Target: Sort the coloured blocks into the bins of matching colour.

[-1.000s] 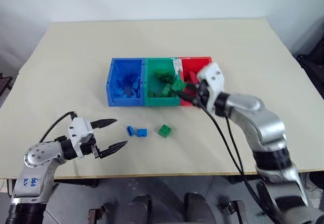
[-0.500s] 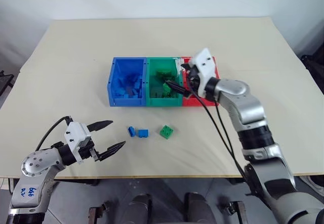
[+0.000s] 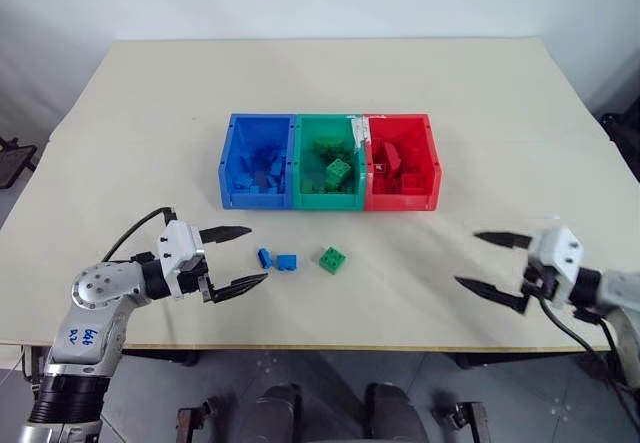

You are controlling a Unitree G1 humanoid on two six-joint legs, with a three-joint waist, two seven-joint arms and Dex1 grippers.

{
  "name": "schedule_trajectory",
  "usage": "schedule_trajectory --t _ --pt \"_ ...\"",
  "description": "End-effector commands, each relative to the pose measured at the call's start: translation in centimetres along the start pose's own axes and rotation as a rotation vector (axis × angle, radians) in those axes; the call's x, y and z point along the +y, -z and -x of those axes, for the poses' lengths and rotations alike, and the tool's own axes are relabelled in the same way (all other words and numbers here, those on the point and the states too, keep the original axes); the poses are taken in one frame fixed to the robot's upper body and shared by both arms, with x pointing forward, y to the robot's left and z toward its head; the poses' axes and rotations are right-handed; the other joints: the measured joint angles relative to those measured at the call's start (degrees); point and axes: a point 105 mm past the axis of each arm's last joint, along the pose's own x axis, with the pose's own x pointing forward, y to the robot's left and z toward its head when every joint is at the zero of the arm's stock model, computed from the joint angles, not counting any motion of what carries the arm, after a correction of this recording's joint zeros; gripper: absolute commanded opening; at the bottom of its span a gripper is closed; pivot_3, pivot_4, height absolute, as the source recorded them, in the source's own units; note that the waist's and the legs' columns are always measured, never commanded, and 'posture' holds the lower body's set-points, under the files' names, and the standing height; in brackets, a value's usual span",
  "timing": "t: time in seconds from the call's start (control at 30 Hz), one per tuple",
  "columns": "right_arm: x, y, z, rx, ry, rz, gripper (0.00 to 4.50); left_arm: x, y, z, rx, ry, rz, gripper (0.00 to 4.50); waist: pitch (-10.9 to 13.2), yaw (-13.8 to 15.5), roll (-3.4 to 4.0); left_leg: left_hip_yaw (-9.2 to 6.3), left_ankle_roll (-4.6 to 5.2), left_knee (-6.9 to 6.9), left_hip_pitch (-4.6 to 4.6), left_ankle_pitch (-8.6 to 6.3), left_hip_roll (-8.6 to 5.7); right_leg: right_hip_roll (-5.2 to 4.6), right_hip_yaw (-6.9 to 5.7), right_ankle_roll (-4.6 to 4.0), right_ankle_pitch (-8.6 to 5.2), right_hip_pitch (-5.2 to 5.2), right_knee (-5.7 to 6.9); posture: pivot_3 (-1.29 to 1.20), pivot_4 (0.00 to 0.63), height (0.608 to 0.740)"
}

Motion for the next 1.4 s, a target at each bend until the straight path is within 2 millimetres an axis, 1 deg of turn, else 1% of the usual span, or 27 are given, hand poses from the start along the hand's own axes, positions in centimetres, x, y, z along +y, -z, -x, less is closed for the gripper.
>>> schedule_trajectory --t 0.03,0.13,0.2,0.27,0.37,0.43,0.47,0.5,0.57,0.6,0.7,0.8,0.9,0.97,1.03,1.13,1.2,1.3,1.4 --pt "0.5 -2.7 -1.3 -0.081 -0.070 0.074 4.48 0.4 -0.4 0.4 -0.001 -0.002 -0.046 4.50 0.0 -0.8 0.00 -0.01 0.00 0.03 0.02 0.00 0.01 0.00 0.00 0.00 0.00 0.00 0.01 0.00 0.150 0.740" --pt "2.0 -4.2 -4.0 -0.088 -0.174 0.047 4.48 0.8 0.0 1.3 0.015 -0.044 -0.046 4.50 0.0 -1.2 0.01 -0.04 -0.04 0.06 0.09 0.02 0.09 0.03 0.02 -0.03 0.02 0.00 0.08 0.00 0.150 0.740" --pt "2.8 -5.9 -6.1 -0.093 -0.228 -0.014 4.48 0.8 0.3 2.1 0.028 -0.068 -0.041 4.50 0.0 -1.1 0.00 -0.06 -0.06 0.05 0.09 0.02 0.13 0.04 0.06 -0.04 0.02 -0.06 0.12 0.00 0.150 0.740" --pt "3.8 -7.5 -8.0 -0.090 -0.290 -0.066 4.48 0.5 0.6 3.0 0.044 -0.078 -0.023 4.50 0.0 -0.9 0.00 -0.11 -0.08 0.06 0.01 0.01 0.26 0.02 0.11 -0.05 0.03 -0.18 0.13 0.00 0.150 0.740" --pt "5.3 -8.9 -10.4 -0.048 -0.352 -0.097 4.48 -0.2 1.1 4.3 0.075 -0.090 0.013 4.50 0.0 -0.5 -0.02 -0.21 -0.07 0.07 -0.14 -0.01 0.20 -0.01 0.12 -0.06 0.03 -0.27 0.11 0.00 0.150 0.740" --pt "6.4 -9.3 -12.3 -0.007 -0.383 -0.101 4.48 -0.4 1.5 5.2 0.093 -0.122 0.022 4.50 0.0 -0.3 -0.02 -0.23 -0.07 0.07 -0.17 -0.04 0.20 -0.02 0.12 -0.06 0.04 -0.30 0.09 0.00 0.150 0.740" --pt "6.7 -9.5 -12.9 0.003 -0.391 -0.105 4.48 -0.5 1.6 5.5 0.098 -0.134 0.023 4.50 0.0 -0.1 -0.02 -0.22 -0.07 0.06 -0.18 -0.04 0.20 -0.03 0.12 -0.07 0.04 -0.32 0.09 0.00 0.150 0.740" --pt "7.2 -9.3 -13.9 0.028 -0.388 -0.106 4.48 -0.5 1.7 5.8 0.099 -0.152 0.028 4.50 0.0 0.4 -0.03 -0.23 -0.07 0.05 -0.20 -0.04 0.20 -0.03 0.12 -0.07 0.04 -0.35 0.10 0.00 0.150 0.740" --pt "7.7 -9.0 -15.2 0.061 -0.375 -0.100 4.48 -0.8 1.7 6.0 0.099 -0.171 0.035 4.50 0.0 0.6 -0.03 -0.23 -0.08 0.06 -0.28 -0.05 0.19 -0.03 0.12 -0.08 0.04 -0.46 0.12 0.00 0.150 0.740" --pt "7.8 -8.8 -16.1 0.075 -0.353 -0.084 4.48 -1.0 1.6 6.2 0.098 -0.176 0.039 4.50 0.0 0.5 -0.04 -0.23 -0.08 0.07 -0.30 -0.05 0.18 -0.03 0.12 -0.09 0.05 -0.49 0.14 0.00 0.150 0.740" --pt "7.5 -8.7 -17.7 0.095 -0.276 -0.065 4.48 -1.6 1.4 6.4 0.099 -0.176 0.043 4.50 0.0 0.4 -0.05 -0.21 -0.08 0.07 -0.33 -0.05 0.16 -0.04 0.14 -0.12 0.06 -0.57 0.20 0.00 0.150 0.740" --pt "7.0 -8.4 -18.3 0.123 -0.214 -0.046 4.48 -1.8 1.2 6.5 0.102 -0.176 0.049 4.50 0.0 0.4 -0.06 -0.15 -0.09 0.06 -0.33 -0.04 0.17 -0.03 0.21 -0.12 0.07 -0.66 0.33 0.00 0.150 0.740" --pt "6.7 -8.1 -18.4 0.139 -0.191 -0.026 4.48 -1.9 1.1 6.6 0.103 -0.174 0.051 4.50 0.0 0.4 -0.06 -0.13 -0.09 0.06 -0.34 -0.04 0.14 -0.03 0.23 -0.13 0.07 -0.68 0.34 0.00 0.150 0.740" --pt "7.0 -8.1 -18.4 0.138 -0.199 -0.033 4.10 -1.9 0.9 6.5 0.100 -0.170 0.049 4.50 0.0 0.4 -0.06 -0.10 -0.09 0.04 -0.33 -0.04 0.14 -0.02 0.24 -0.13 0.06 -0.69 0.34 0.00 0.150 0.740" --pt "7.1 -8.1 -18.4 0.136 -0.201 -0.038 3.58 -1.8 0.8 6.3 0.096 -0.166 0.047 4.50 0.0 0.4 -0.06 -0.10 -0.09 0.04 -0.33 -0.04 0.14 -0.01 0.24 -0.13 0.06 -0.69 0.34 0.00 0.150 0.740" --pt "7.2 -8.3 -18.4 0.118 -0.203 -0.047 2.56 -1.7 0.8 6.0 0.092 -0.163 0.046 4.50 0.0 0.3 -0.06 -0.10 -0.09 0.03 -0.33 -0.04 0.14 -0.01 0.24 -0.13 0.06 -0.70 0.34 0.00 0.150 0.740" --pt "7.7 -8.6 -18.3 0.098 -0.238 -0.053 1.89 -1.6 0.8 5.8 0.088 -0.159 0.045 4.50 0.0 0.3 -0.06 -0.09 -0.09 0.02 -0.33 -0.04 0.14 0.00 0.24 -0.13 0.06 -0.71 0.34 0.00 0.150 0.740" --pt "7.8 -9.2 -18.1 0.055 -0.262 -0.034 1.89 -1.5 0.7 5.7 0.085 -0.155 0.044 4.50 0.0 0.3 -0.06 -0.08 -0.09 0.01 -0.33 -0.04 0.13 0.00 0.24 -0.13 0.06 -0.71 0.34 0.00 0.150 0.740" --pt "7.2 -9.4 -17.9 0.027 -0.270 0.000 1.89 -1.4 0.8 5.6 0.084 -0.156 0.043 4.50 0.0 0.2 -0.06 -0.06 -0.09 0.01 -0.33 -0.04 0.13 0.00 0.24 -0.13 0.06 -0.72 0.33 0.00 0.150 0.740"
